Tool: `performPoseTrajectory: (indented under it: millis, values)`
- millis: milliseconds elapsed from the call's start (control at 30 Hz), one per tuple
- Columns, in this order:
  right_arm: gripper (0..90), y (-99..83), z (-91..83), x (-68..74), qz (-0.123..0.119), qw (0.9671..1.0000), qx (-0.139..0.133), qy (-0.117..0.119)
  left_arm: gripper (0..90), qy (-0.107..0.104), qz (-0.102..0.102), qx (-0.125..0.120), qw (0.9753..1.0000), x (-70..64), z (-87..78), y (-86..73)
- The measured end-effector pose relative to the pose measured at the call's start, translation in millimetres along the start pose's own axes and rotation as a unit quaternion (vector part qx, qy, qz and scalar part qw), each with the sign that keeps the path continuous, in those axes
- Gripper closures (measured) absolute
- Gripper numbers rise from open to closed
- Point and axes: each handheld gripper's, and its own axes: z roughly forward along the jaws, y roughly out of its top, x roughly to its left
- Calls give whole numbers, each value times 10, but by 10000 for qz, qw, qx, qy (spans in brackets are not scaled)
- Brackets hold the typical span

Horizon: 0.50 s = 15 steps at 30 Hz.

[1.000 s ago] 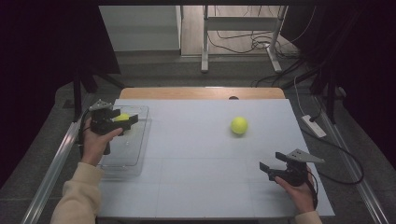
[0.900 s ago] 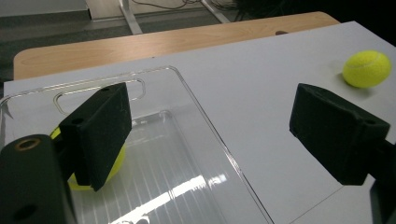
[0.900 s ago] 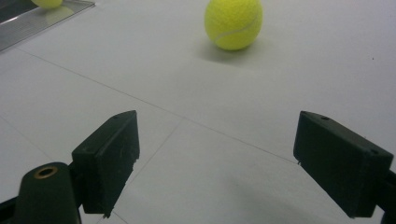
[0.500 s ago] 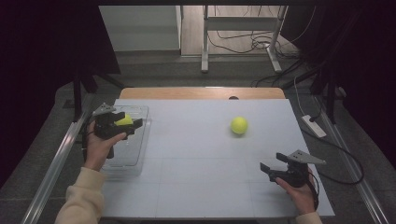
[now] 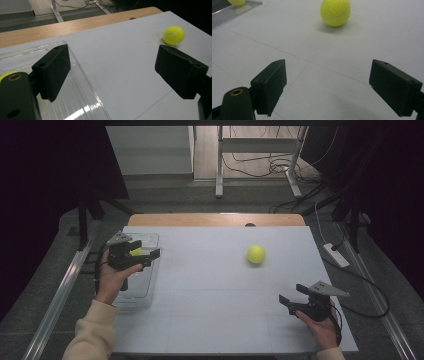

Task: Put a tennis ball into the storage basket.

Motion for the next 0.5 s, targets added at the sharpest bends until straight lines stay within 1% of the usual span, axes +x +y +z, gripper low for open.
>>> performPoseTrajectory:
  millis: [100,233,267,400,500]
  values:
    - [147,-2,1,-5,-24,10000,18,-3,141,-46,11,2,10000,-34,29,4]
    - [148,-4,-2,-20,-2,10000,3,-1,141,-136,47,4,9999,-102,76,12]
    - [148,-1,-1,-18,5,10000,-2,4,141,-136,47,4,9999,-102,76,12]
    - [147,1,4,-15,-6,10000,-15,12,142,-218,130,1,9997,-200,128,62]
    - [147,-4,-1,-18,-4,10000,-5,13,142,-271,168,38,9995,-236,166,85]
